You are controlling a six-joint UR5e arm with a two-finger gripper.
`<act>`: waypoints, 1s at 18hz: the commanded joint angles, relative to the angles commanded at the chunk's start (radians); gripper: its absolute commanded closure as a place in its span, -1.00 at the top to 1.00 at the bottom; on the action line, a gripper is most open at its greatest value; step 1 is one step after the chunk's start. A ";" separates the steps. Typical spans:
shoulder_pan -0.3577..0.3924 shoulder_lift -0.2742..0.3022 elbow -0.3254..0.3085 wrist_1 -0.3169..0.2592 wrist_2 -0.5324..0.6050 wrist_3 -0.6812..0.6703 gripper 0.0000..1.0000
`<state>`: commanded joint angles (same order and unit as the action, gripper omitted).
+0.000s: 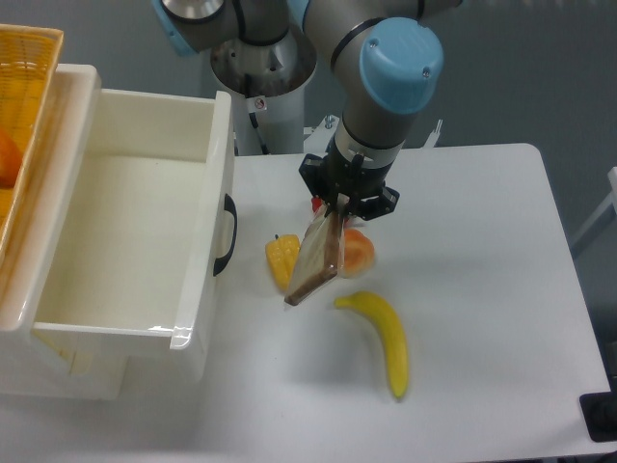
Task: Place the toast in the upper white drawer
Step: 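Lift the bagged toast slice upward off the table with the gripper, then carry the held toast over the open white drawer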
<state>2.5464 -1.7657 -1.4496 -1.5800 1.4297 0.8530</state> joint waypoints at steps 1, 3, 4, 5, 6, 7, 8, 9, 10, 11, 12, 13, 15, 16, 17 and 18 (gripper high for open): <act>0.002 0.006 0.000 -0.008 0.000 -0.002 -0.50; 0.015 0.034 0.002 -0.035 0.000 -0.005 -0.50; 0.018 0.050 0.006 -0.047 -0.003 -0.012 -0.50; 0.023 0.070 0.012 -0.063 -0.005 -0.032 -0.50; 0.028 0.086 0.015 -0.080 -0.003 -0.054 -0.50; 0.029 0.103 0.017 -0.087 -0.005 -0.071 -0.50; 0.031 0.121 0.017 -0.094 -0.006 -0.084 -0.50; 0.029 0.135 0.017 -0.100 -0.008 -0.094 -0.50; 0.029 0.150 0.017 -0.112 -0.015 -0.106 -0.50; 0.031 0.167 0.017 -0.126 -0.031 -0.120 -0.50; 0.038 0.185 0.015 -0.150 -0.041 -0.123 -0.50; 0.044 0.207 0.012 -0.178 -0.041 -0.123 -0.50; 0.057 0.242 0.009 -0.215 -0.048 -0.124 -0.50; 0.057 0.256 0.008 -0.230 -0.058 -0.127 -0.50; 0.057 0.268 0.008 -0.239 -0.083 -0.130 -0.50; 0.055 0.281 0.009 -0.250 -0.104 -0.135 -0.50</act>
<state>2.6016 -1.4850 -1.4404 -1.8299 1.3256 0.7179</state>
